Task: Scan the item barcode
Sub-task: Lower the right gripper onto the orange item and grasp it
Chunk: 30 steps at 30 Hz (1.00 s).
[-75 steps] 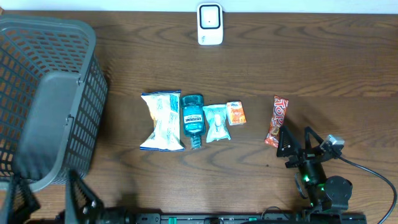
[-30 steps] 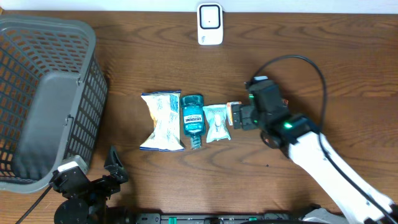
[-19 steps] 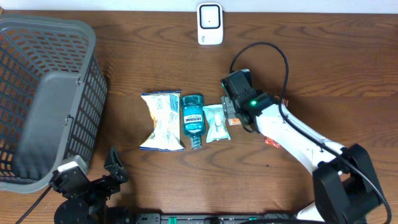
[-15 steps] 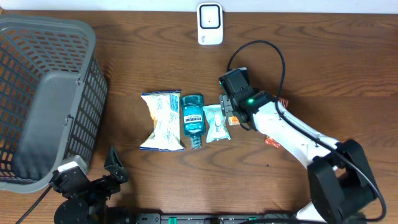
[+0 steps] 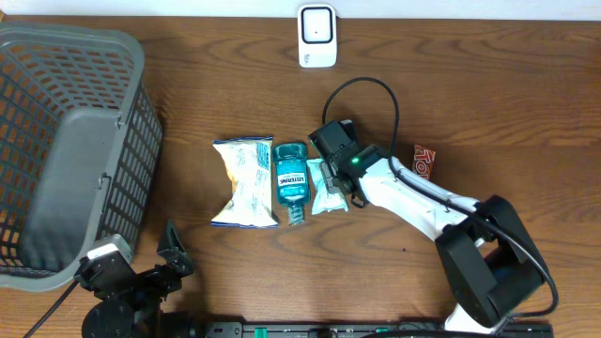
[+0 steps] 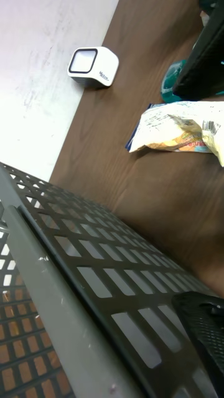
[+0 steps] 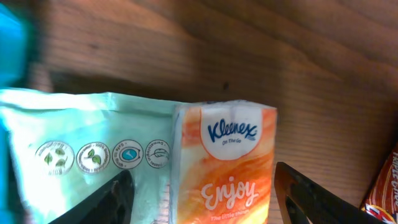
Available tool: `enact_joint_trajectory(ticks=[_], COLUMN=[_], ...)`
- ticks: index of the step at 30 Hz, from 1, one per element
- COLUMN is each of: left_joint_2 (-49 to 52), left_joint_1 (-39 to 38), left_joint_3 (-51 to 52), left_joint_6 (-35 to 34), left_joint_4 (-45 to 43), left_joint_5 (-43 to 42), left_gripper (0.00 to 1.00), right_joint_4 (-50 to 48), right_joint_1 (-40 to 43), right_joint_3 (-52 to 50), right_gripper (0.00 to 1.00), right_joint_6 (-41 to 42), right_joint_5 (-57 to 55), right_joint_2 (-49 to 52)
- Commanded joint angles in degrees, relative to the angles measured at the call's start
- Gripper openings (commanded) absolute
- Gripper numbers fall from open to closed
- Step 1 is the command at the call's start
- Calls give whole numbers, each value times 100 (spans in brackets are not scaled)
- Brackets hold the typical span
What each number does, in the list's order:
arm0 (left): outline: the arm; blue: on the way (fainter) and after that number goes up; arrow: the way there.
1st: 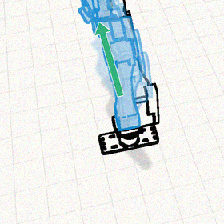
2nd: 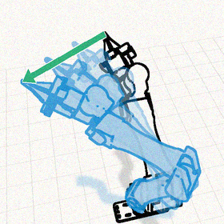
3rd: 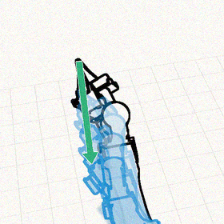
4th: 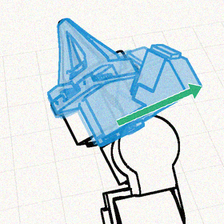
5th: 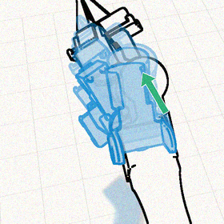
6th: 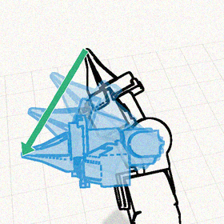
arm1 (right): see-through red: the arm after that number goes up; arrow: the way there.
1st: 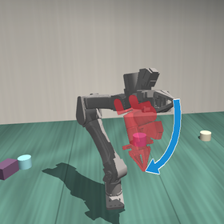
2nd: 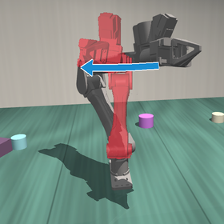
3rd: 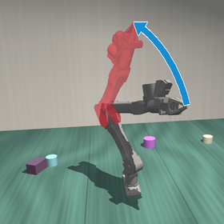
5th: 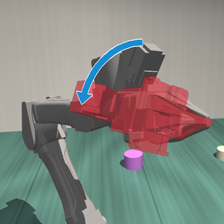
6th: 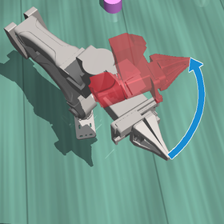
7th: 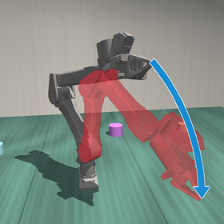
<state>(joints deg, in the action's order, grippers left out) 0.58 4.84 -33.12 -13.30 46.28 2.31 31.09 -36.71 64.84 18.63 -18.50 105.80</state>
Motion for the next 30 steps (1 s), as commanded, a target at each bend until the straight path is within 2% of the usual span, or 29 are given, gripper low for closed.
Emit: enact_joint_trajectory(ticks=[1,6,11,17,24,30], left_joint_2=[-39,-39,-39,-39,-39,-39], left_joint_1=[28,28,28,28,28,28], left_joint_3=[4,4,4,4,4,4], left_joint_6=[9,9,9,9,9,9], left_joint_4=[0,0,-2,0,0,-2], left_joint_5=[72,74,74,72,74,74], left_gripper=[98,98,98,98,98,98], right_joint_4=[90,236,1106,1834,1993,1547], right_joint_1=[-15,-13,-13,-13,-59,-155], right_joint_3=[72,160,833,1036,1014,573], right_gripper=[67,69,68,64,69,72], right_joint_6=[-48,-44,-162,-2184,-2481,-3016], right_joint_5=[-304,-302,-354,-442,-546,-365], right_joint_2=[70,57,57,59,61,61])
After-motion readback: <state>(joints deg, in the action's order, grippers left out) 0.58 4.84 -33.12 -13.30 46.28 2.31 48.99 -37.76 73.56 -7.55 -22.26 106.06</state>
